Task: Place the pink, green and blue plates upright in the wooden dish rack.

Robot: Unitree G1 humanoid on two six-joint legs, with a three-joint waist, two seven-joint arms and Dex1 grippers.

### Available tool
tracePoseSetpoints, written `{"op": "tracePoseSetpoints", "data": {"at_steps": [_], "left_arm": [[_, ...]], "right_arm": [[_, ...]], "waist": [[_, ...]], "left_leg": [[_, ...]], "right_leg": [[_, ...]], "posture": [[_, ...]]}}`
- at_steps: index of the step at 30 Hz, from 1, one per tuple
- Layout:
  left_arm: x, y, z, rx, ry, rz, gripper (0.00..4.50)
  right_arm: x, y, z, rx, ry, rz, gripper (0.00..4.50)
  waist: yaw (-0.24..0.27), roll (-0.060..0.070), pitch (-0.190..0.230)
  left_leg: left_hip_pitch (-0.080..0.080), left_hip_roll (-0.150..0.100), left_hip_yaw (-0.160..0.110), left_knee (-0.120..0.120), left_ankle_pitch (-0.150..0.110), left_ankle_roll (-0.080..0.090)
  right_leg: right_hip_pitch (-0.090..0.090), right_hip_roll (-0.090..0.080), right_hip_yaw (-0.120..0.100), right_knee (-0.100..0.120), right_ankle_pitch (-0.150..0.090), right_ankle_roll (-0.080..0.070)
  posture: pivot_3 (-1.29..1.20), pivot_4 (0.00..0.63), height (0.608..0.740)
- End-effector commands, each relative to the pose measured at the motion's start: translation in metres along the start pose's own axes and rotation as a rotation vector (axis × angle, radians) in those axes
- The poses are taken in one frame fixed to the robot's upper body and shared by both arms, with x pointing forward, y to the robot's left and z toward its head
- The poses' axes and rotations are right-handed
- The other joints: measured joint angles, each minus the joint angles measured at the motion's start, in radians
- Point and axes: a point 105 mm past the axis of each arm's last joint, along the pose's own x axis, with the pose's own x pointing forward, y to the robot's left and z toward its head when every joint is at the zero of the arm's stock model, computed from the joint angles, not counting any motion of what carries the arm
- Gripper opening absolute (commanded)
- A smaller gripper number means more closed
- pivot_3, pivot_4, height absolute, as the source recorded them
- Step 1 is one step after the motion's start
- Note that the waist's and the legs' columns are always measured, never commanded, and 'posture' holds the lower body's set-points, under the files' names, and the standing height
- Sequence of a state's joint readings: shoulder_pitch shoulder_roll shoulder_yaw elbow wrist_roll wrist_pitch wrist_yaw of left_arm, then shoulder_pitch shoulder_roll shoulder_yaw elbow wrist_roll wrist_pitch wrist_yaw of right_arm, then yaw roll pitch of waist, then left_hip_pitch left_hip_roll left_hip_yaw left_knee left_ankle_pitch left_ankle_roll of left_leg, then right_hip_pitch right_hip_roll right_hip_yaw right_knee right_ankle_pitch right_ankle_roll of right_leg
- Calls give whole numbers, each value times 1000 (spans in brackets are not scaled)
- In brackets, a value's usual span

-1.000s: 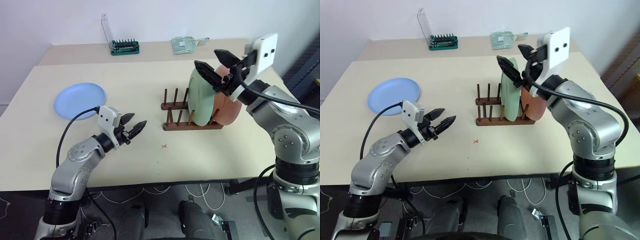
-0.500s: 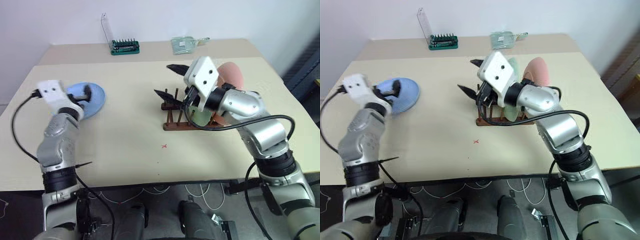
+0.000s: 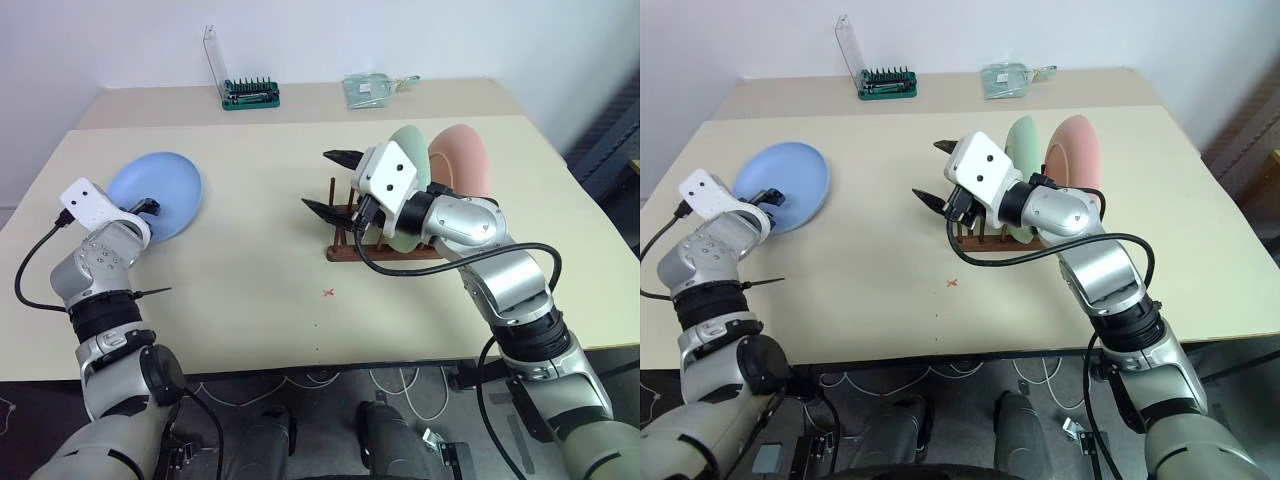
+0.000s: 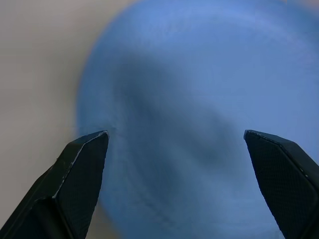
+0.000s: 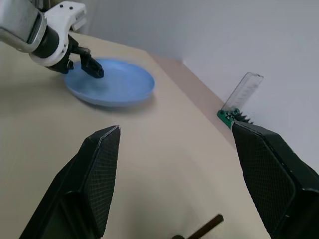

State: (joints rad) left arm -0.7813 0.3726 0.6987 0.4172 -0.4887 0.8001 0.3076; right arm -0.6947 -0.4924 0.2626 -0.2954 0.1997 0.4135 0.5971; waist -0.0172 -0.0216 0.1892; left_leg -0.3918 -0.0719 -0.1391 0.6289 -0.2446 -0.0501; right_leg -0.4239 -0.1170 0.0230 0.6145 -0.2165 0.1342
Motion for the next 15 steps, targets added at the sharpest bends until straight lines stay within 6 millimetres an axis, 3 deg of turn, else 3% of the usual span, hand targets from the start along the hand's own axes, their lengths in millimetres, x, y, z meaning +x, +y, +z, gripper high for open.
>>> {"op": "tracePoseSetpoints", "data": {"at_steps": [1,6,14,15], "left_arm": [[0,4,6,-55,-9,28,3603],[-3,-5,12,-31,-59,-8,1140],[-23,-41,39,-26,-233,-222,1140],[-25,-42,41,-36,-249,-231,1634]], "right_arm": [[-4,-6,14,-32,-46,-31,3631],[-4,-5,13,-34,-42,-32,3631],[-1,-4,13,-35,-48,-27,3631],[-1,-4,13,-36,-49,-27,3631]], "waist": [[-2,0,0],[1,0,0],[3,0,0],[2,0,0]], "left_leg": [[0,0,0,0,0,0],[0,0,0,0,0,-1],[0,0,0,0,0,-1],[0,0,0,0,0,-1]], "right_leg": [[0,0,0,0,0,0],[0,0,0,0,0,0],[0,0,0,0,0,0],[0,0,0,0,0,0]], "posture": [[0,150,740],[0,150,740],[0,150,740],[0,150,740]]}}
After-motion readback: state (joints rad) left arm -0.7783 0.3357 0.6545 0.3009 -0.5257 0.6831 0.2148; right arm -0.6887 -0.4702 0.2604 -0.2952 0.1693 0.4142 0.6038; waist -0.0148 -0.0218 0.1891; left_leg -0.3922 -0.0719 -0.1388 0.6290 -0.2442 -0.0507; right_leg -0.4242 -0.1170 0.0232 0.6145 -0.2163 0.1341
